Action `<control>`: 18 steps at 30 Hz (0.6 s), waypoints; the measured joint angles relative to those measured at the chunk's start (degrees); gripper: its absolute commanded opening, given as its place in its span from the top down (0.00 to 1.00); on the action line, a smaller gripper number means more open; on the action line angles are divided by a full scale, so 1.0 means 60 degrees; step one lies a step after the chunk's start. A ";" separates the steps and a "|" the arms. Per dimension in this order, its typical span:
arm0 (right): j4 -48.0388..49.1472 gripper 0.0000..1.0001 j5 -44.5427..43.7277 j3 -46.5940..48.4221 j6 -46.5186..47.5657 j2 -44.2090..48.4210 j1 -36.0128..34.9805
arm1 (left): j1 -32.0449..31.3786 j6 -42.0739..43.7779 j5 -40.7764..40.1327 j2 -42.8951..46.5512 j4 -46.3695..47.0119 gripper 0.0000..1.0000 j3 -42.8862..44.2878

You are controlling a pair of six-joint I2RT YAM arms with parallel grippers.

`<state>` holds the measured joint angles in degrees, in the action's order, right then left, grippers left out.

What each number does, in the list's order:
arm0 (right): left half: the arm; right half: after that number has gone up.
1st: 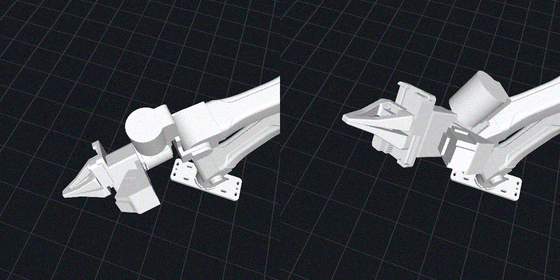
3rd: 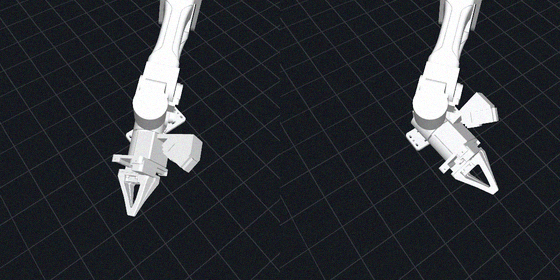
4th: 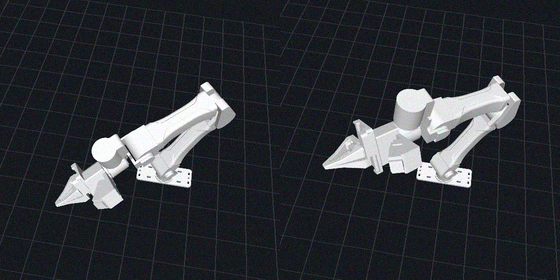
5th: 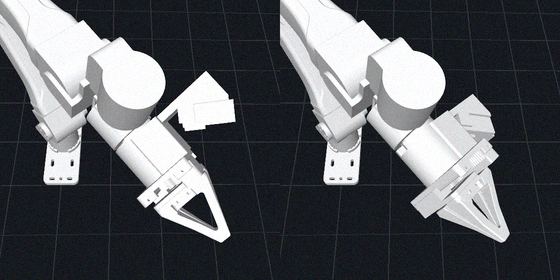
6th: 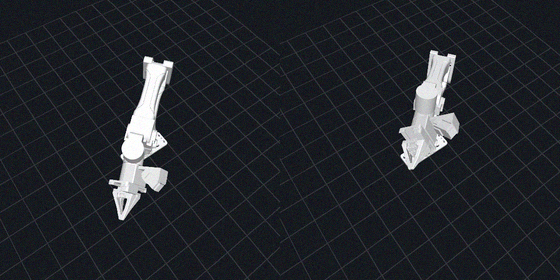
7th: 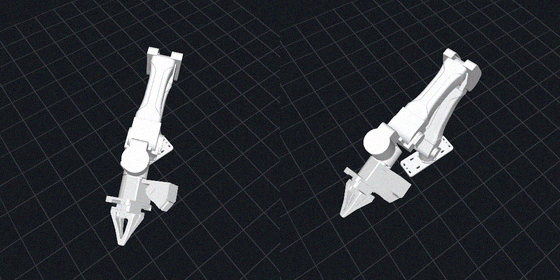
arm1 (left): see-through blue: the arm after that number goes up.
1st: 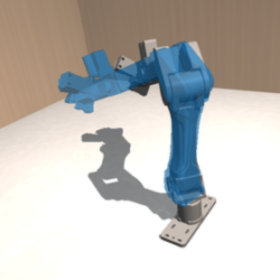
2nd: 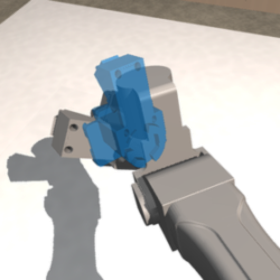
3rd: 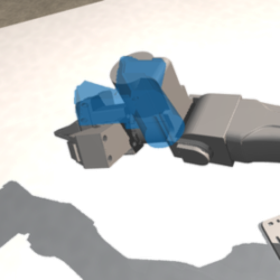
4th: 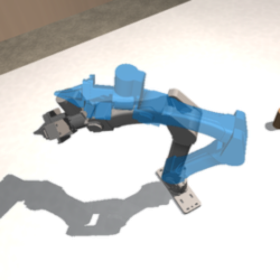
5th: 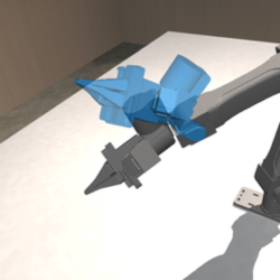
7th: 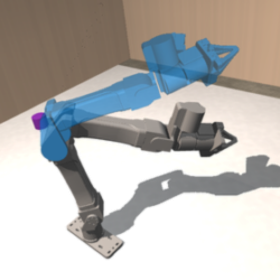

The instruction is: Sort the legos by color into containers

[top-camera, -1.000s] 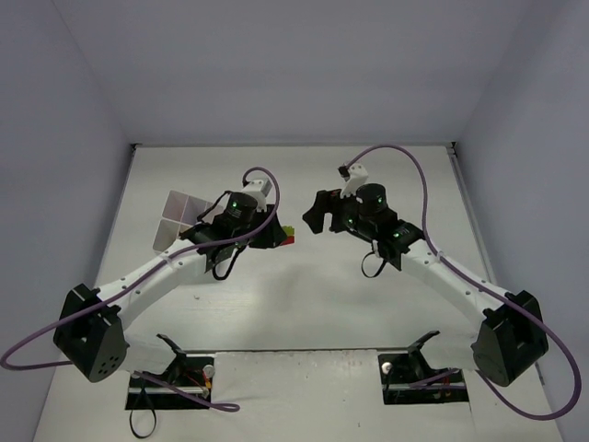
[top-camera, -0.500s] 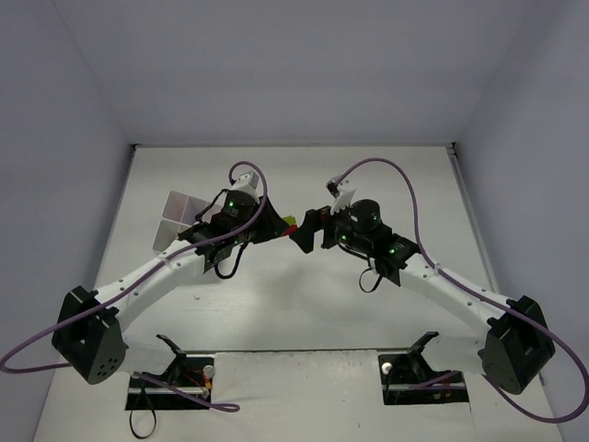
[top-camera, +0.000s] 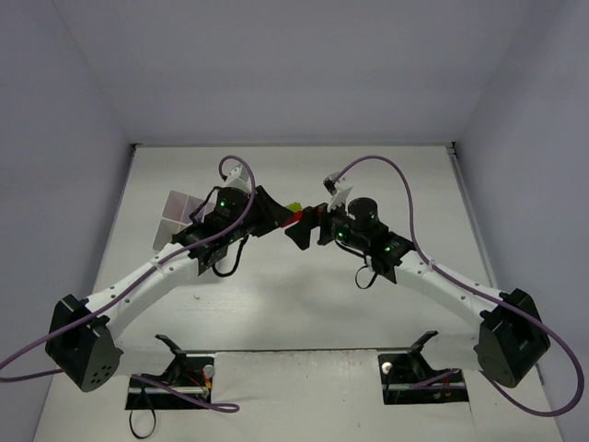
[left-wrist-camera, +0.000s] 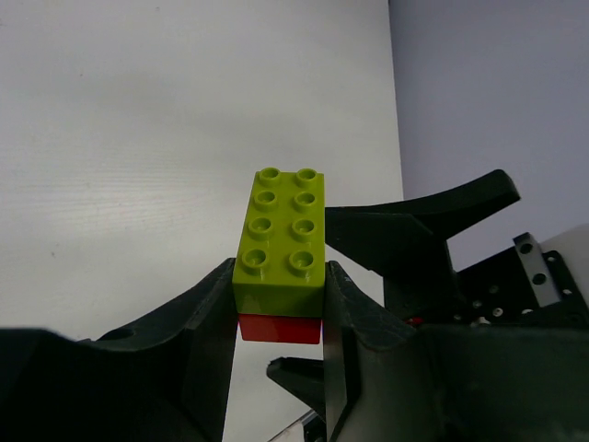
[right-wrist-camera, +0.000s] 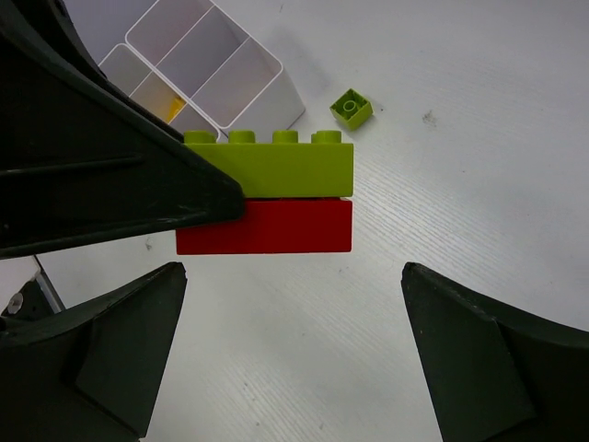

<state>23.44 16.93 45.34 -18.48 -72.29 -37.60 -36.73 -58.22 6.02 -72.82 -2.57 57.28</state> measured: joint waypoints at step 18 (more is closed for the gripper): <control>0.0601 0.00 0.0193 0.0124 0.0135 -0.0310 0.0000 | 0.0000 -0.0291 0.0178 0.0262 0.0273 0.94 -0.0142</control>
<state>27.05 18.09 46.09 -17.67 -74.15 -37.60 -36.73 -59.96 7.09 -71.24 -0.93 56.42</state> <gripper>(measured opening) 0.999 0.302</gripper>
